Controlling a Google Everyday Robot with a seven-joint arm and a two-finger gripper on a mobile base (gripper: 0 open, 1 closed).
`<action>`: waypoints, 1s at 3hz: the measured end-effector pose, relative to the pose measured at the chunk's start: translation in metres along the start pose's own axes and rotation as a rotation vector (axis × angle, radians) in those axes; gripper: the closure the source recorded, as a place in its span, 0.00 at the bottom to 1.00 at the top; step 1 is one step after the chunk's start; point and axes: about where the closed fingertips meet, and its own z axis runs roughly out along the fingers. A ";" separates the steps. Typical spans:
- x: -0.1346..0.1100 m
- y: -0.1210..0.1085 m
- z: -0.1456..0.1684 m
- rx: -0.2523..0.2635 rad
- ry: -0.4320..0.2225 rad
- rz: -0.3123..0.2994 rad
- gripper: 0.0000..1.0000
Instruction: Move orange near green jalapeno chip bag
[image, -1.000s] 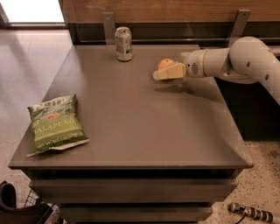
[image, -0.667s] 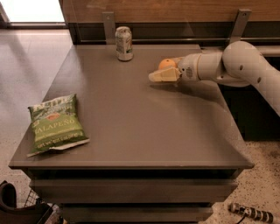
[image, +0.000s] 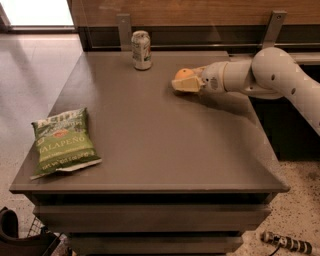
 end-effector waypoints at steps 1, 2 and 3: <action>0.000 0.001 0.002 -0.004 0.000 0.000 0.99; -0.004 0.004 0.001 -0.004 0.008 -0.010 1.00; -0.022 0.014 -0.004 -0.001 0.036 -0.049 1.00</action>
Offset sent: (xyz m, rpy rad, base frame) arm 0.0000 0.0027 -0.0008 0.0007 0.0013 0.0040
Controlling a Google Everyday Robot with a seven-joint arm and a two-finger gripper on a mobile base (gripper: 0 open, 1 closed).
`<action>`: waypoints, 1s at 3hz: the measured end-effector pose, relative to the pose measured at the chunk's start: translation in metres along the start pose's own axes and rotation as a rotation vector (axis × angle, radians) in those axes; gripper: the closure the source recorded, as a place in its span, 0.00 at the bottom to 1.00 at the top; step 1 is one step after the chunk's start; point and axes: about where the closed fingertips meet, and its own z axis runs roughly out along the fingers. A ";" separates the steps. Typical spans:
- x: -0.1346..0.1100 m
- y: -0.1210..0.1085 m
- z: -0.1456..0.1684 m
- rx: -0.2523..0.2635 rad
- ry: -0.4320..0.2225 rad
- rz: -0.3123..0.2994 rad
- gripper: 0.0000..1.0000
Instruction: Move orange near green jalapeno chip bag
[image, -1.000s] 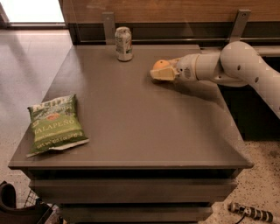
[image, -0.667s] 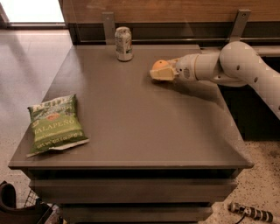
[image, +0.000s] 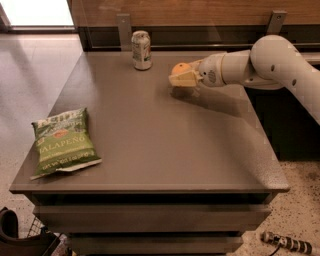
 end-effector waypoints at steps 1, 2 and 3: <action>-0.031 0.037 -0.029 -0.032 -0.005 -0.048 1.00; -0.033 0.071 -0.047 -0.056 -0.007 -0.061 1.00; -0.017 0.127 -0.062 -0.089 -0.019 -0.059 1.00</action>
Offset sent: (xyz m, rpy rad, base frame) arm -0.1173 0.0176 0.0596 -0.0133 -0.0329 0.0971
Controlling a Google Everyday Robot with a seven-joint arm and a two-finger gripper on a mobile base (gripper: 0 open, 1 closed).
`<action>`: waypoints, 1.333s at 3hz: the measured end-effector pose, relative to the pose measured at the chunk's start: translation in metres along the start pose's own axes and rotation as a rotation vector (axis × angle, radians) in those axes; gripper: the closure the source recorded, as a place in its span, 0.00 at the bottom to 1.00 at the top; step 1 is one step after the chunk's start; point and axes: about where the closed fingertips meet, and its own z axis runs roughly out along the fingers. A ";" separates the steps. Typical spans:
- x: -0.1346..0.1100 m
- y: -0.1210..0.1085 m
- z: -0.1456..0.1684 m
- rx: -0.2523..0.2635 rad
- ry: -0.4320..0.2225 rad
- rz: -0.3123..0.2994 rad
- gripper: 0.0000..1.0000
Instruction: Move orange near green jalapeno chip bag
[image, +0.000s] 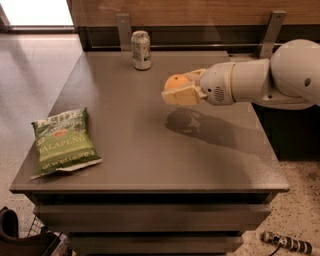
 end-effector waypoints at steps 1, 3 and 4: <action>0.021 0.051 0.005 -0.046 0.006 0.017 1.00; 0.040 0.149 0.035 -0.206 0.058 -0.066 1.00; 0.040 0.174 0.043 -0.258 0.065 -0.104 1.00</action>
Offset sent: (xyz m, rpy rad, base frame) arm -0.1438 0.0923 -0.0649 -0.0603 0.0724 0.2300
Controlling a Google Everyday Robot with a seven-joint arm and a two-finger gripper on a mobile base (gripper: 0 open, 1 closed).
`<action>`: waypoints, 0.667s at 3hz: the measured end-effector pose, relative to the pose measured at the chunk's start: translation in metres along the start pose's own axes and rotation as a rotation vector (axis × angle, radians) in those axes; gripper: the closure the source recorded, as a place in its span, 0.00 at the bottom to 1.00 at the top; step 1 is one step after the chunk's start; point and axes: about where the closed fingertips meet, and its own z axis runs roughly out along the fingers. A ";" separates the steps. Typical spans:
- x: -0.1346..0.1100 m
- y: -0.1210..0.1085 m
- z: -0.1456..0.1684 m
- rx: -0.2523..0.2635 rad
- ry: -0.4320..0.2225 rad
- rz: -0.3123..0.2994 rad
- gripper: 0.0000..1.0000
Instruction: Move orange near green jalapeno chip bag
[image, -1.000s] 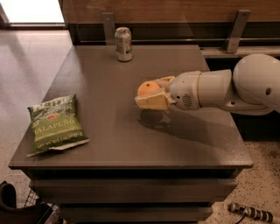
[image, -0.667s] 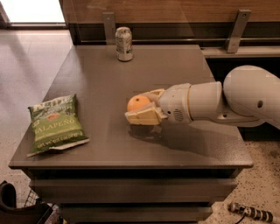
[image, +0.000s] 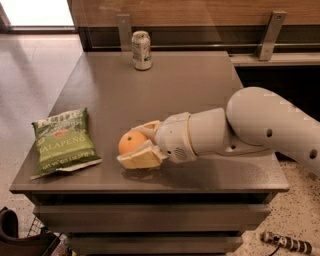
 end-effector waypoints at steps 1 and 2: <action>0.003 0.007 0.010 -0.033 0.006 -0.022 1.00; 0.010 0.003 0.020 -0.053 0.004 -0.032 1.00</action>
Offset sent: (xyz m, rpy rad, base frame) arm 0.0091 0.0160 -0.0325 0.0010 -0.0025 0.0791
